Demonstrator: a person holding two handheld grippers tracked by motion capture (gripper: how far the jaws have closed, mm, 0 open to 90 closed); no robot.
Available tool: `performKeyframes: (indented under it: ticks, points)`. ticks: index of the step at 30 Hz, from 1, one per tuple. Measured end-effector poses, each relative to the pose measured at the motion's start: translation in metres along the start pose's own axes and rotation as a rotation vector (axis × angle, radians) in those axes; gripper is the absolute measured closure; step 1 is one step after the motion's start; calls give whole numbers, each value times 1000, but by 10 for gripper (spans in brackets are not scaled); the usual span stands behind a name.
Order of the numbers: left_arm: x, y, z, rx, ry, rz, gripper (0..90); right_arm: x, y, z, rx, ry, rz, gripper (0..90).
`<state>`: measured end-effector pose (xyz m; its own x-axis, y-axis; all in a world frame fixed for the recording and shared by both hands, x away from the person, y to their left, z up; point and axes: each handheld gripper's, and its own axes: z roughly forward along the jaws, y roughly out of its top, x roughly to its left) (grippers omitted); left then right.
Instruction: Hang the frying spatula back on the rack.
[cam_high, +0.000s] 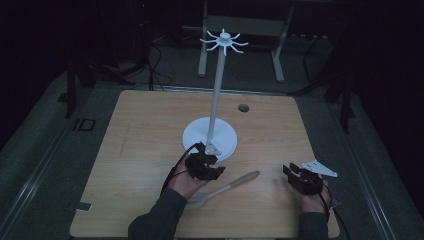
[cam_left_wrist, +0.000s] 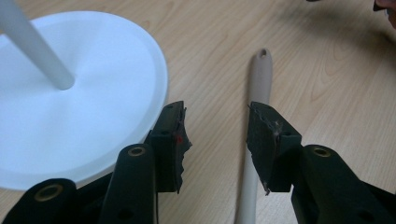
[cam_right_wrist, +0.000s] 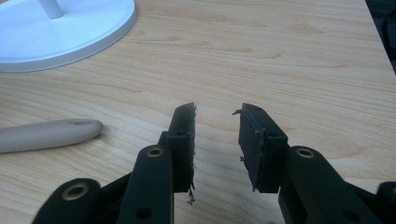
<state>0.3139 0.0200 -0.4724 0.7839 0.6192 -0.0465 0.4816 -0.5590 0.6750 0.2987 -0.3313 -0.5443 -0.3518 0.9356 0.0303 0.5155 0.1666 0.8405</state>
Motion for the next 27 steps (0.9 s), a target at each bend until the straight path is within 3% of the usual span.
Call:
performKeyframes:
  ticks: [5, 7, 11, 21, 27]
  points:
    - [-2, 5, 6, 33, -11, 12, 571, 0, 0, 0, 2, -1, -4, 654]
    - [-4, 10, 15, 83, -21, 36, 570, 0, 0, 0, -2, 3, -4, 649]
    - [-4, 12, 19, 101, -27, 39, 570, 0, 0, 0, -3, 3, -2, 647]
    - [-6, 22, 37, 201, -64, 69, 569, -2, -1, -1, -5, 7, 9, 644]
    - [-12, 24, 50, 275, -86, 117, 582, -2, -1, -1, -2, 9, 9, 643]
